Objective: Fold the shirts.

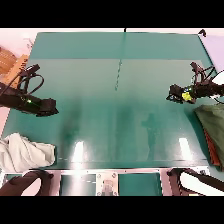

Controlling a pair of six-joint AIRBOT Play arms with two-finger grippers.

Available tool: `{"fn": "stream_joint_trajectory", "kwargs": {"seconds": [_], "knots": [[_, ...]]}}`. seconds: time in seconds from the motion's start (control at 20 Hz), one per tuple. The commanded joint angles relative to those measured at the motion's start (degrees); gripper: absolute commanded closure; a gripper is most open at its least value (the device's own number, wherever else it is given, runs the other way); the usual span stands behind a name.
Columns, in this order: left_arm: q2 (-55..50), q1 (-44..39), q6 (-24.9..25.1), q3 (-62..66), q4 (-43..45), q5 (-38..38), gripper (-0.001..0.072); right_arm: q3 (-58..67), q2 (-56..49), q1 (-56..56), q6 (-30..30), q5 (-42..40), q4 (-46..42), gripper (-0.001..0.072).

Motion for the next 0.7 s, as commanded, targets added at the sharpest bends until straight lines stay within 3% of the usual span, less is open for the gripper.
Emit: {"fn": "stream_joint_trajectory", "kwargs": {"seconds": [0.0, 0.2, 0.3, 0.35, 0.4, 0.45, 0.55, 0.65], "knots": [[0.1, 0.0, 0.0, 0.0, 0.1, 0.0, 0.0683, 0.0, 0.0, 0.1, 0.0, 0.0, 0.0, 0.0695], [0.1, 0.0, 0.0, 0.0, 4.1, 0.7, 0.0682, 0.0, 0.0, 0.1, 0.0, 0.0, 0.0, 0.0695], [0.1, 0.0, -1.4, 0.0, 12.8, 0.9, 0.0680, 0.0, 0.0, 0.1, 0.0, 0.0, 0.0, 0.0695], [0.1, 0.0, -3.8, -0.2, 19.4, 0.9, 0.0515, 0.0, 0.0, 0.1, 0.0, 0.0, 0.0, 0.0695], [0.1, 0.0, -7.0, -0.9, 26.4, 0.8, 0.0193, 0.0, 0.0, 0.1, 0.0, 0.0, 0.0, 0.0695], [0.1, 0.0, -10.1, -2.3, 33.4, 0.7, 0.0029, 0.0, 0.0, 0.1, 0.0, 0.0, 0.0, 0.0695], [0.1, 0.4, -11.9, -7.4, 42.8, -0.6, 0.0020, 0.0, 0.0, 0.1, 0.0, 0.0, 0.0, 0.0695], [0.1, 3.7, -12.0, -14.5, 45.1, -0.6, 0.0020, 0.0, 0.0, 0.1, 0.0, 0.0, 0.0, 0.0695]]}}
